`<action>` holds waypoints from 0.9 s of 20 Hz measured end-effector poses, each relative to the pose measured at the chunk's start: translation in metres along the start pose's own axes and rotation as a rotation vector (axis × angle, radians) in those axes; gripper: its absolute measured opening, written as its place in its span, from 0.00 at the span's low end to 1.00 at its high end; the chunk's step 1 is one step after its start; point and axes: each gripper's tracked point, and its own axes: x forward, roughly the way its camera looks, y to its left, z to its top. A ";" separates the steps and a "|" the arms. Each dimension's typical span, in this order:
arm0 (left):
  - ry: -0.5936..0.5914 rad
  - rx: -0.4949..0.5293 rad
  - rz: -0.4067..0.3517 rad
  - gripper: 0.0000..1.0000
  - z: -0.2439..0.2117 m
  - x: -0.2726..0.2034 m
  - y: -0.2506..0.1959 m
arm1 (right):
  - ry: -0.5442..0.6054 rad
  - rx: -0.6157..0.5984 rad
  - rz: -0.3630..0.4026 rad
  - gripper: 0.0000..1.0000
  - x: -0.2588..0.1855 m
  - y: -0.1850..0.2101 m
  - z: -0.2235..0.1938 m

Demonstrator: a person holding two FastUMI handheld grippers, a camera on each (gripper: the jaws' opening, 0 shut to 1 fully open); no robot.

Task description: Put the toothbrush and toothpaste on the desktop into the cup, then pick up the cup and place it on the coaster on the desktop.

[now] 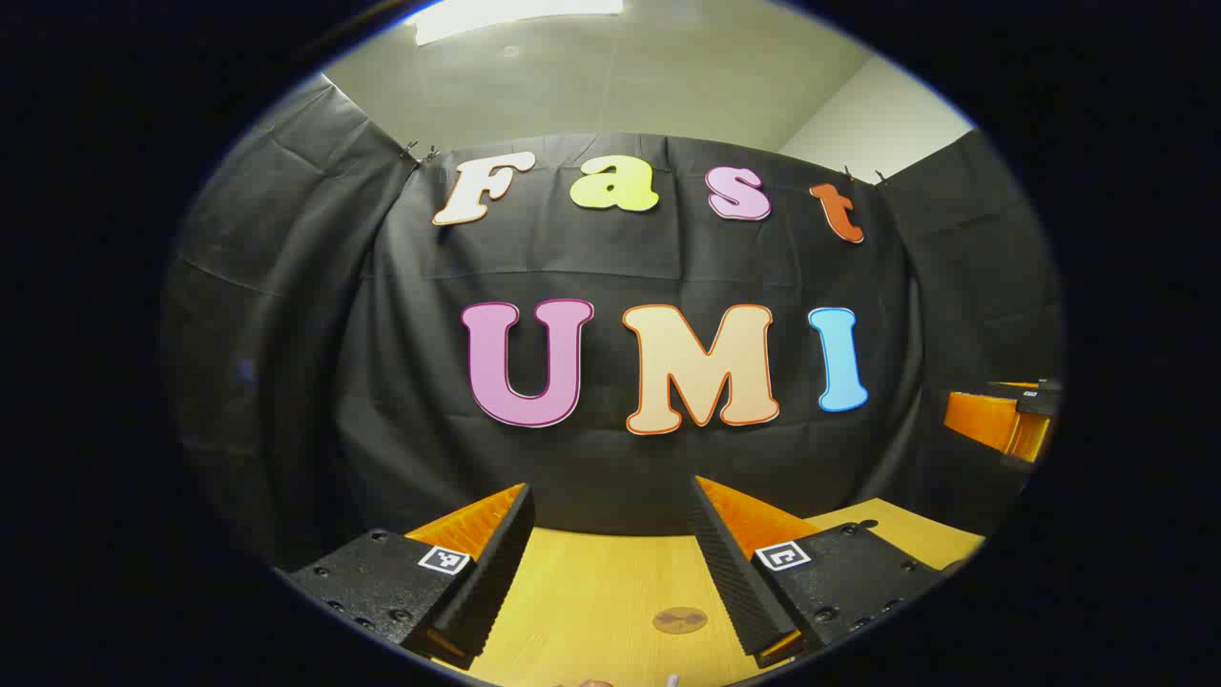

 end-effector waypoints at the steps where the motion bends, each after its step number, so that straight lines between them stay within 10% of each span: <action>1: -0.005 -0.003 -0.001 0.92 0.002 0.001 -0.003 | -0.005 -0.006 -0.001 0.99 0.001 -0.002 0.002; 18: 0.003 -0.003 -0.011 0.92 -0.004 0.019 -0.022 | 0.112 -0.051 0.047 0.99 0.024 -0.008 -0.041</action>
